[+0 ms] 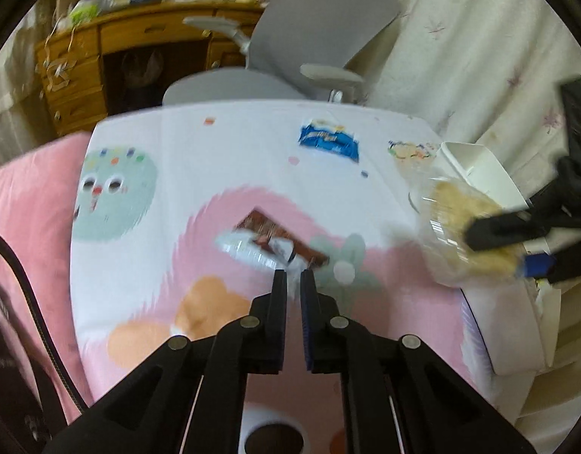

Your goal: Organize snacks

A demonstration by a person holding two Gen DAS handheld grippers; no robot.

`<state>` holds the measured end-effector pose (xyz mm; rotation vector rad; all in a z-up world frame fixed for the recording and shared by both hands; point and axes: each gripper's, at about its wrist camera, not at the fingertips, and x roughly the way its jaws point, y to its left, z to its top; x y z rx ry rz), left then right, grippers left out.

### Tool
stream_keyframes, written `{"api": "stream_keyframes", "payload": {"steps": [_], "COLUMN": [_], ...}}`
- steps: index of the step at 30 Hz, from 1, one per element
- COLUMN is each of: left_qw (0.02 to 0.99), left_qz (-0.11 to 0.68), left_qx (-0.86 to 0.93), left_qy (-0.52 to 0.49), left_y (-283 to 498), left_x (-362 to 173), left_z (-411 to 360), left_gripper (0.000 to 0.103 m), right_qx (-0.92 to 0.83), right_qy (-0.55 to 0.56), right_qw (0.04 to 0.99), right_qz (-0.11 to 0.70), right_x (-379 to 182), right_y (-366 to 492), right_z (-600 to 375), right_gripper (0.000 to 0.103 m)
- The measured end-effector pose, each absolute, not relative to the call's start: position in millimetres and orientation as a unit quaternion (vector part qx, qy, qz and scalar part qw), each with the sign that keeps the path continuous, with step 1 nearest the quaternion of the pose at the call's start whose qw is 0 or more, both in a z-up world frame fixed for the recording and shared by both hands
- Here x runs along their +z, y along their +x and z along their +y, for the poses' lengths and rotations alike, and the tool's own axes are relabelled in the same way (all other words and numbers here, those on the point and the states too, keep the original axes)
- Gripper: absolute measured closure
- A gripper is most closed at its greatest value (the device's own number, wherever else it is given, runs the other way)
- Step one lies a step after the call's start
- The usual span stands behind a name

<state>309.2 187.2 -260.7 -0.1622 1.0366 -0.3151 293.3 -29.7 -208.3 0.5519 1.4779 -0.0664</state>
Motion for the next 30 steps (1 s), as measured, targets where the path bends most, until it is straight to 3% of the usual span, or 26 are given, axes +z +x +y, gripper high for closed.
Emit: {"api": "stream_keyframes", "payload": {"steps": [4, 12, 30], "left_qw": [0.846, 0.841, 0.810], "left_qz": [0.511, 0.519, 0.569], "left_qx": [-0.118, -0.088, 0.047], "left_qy": [-0.099, -0.126, -0.132], "left_y": [307.2, 329.6, 368.4], "left_x": [-258.1, -251.2, -296.2], "left_z": [195.9, 189.4, 154.8], "left_gripper": [0.090, 0.054, 0.050], "right_qx": [-0.025, -0.019, 0.039], "right_qy": [0.233, 0.193, 0.106], "right_qw": [0.717, 0.743, 0.765], "right_qz": [0.657, 0.641, 0.634], "right_x": [-195.0, -177.4, -167.8], "right_y": [263.7, 203.4, 165.6], "right_z": [-29.4, -42.3, -67.4], "right_gripper": [0.039, 0.039, 0.039]}}
